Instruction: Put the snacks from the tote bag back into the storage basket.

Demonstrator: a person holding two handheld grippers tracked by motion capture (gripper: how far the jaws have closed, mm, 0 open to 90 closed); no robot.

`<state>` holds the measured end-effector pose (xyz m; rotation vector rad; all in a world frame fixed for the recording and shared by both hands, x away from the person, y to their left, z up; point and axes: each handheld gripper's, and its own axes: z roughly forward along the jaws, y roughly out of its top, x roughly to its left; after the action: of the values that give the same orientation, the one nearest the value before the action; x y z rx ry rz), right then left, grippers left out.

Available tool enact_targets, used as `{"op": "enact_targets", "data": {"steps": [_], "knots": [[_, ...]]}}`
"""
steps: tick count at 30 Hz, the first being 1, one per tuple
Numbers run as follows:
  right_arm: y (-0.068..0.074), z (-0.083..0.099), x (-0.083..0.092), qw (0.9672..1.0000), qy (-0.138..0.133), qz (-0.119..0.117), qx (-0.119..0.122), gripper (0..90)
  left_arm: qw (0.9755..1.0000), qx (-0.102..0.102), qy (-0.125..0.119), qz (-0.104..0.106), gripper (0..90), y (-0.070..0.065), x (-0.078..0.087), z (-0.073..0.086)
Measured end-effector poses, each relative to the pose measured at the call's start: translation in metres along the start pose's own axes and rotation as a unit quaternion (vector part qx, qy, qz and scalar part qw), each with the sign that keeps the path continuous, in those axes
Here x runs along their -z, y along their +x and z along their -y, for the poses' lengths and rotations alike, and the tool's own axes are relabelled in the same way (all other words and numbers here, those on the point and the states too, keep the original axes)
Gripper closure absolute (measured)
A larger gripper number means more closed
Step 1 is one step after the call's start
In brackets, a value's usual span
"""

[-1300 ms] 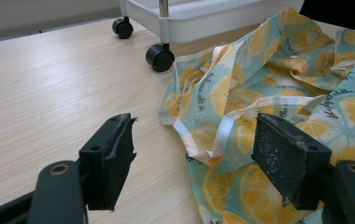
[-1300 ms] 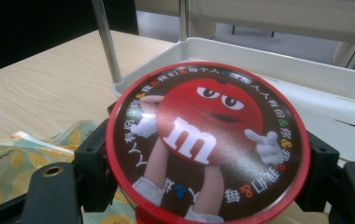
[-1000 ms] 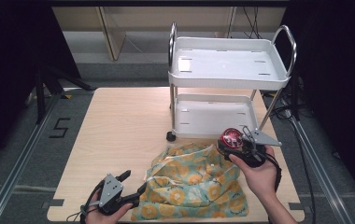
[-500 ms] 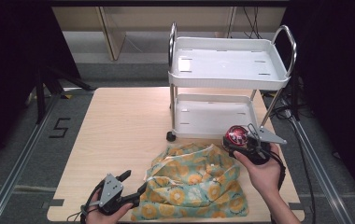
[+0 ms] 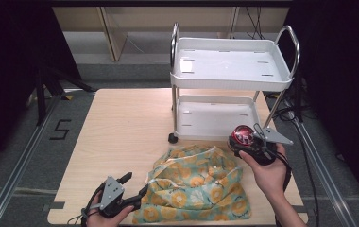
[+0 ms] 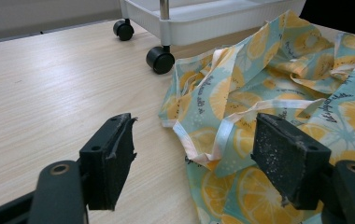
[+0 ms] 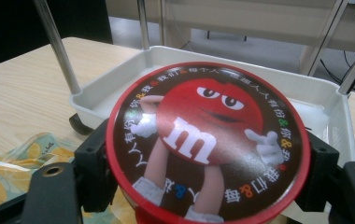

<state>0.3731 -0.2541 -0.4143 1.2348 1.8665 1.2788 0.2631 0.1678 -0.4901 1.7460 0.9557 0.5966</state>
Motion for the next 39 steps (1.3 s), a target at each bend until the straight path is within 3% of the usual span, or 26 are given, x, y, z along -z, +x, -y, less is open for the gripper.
{"op": "enact_targets", "data": {"steps": [1,3,8,10,15,17,18,21,22,23,33,35,37,39], "knots": [[0.000,0.000,0.001,1.0000,0.005,0.002,0.000,26.5,1.0000,-0.009,0.000,0.000,28.6,0.001,0.000,0.000],[-0.004,0.000,0.000,0.9999,-0.007,0.006,0.005,26.5,1.0000,-0.005,-0.002,0.004,28.6,0.001,-0.001,0.000],[-0.007,-0.001,0.000,0.9999,0.002,0.010,0.007,26.5,1.0000,-0.008,0.000,0.001,28.7,0.002,0.001,-0.001],[-0.007,0.000,-0.001,0.9999,-0.001,0.010,0.011,26.5,1.0000,0.000,-0.001,0.001,28.7,0.001,0.000,0.000],[-0.006,0.000,-0.002,0.9999,0.001,0.011,-0.004,26.5,1.0000,-0.006,-0.002,0.001,28.7,0.001,0.000,-0.001],[-0.009,-0.001,-0.004,0.9998,-0.004,0.011,0.017,26.6,1.0000,-0.007,-0.003,0.003,28.7,0.001,0.000,0.000],[-0.009,-0.001,-0.003,0.9997,-0.003,0.017,0.019,26.5,1.0000,0.002,-0.004,0.002,28.7,0.000,-0.001,0.000],[-0.009,-0.002,-0.003,0.9998,0.006,0.019,0.001,26.6,1.0000,-0.006,-0.002,-0.001,28.7,0.001,0.001,-0.001],[-0.011,-0.001,-0.004,0.9998,-0.002,0.017,0.008,26.6,1.0000,-0.010,-0.002,-0.001,28.7,0.001,0.001,-0.001],[-0.009,-0.001,-0.003,0.9998,0.005,0.021,-0.004,26.6,1.0000,-0.009,-0.002,-0.002,28.7,0.001,0.001,-0.001],[-0.015,-0.002,-0.005,0.9996,-0.002,0.028,0.006,26.6,1.0000,-0.008,-0.005,0.000,28.7,0.001,0.001,-0.001],[-0.014,-0.002,-0.006,0.9996,0.002,0.029,-0.001,26.6,0.9999,-0.011,-0.003,0.000,28.7,0.002,0.001,-0.001],[-0.016,-0.001,-0.006,0.9992,0.000,0.039,0.008,26.6,1.0000,-0.001,-0.004,-0.002,28.7,0.001,0.000,0.000],[-0.017,-0.002,-0.006,0.9995,0.006,0.033,0.001,26.6,0.9999,-0.005,-0.010,0.001,28.7,0.001,0.000,-0.001]]}}
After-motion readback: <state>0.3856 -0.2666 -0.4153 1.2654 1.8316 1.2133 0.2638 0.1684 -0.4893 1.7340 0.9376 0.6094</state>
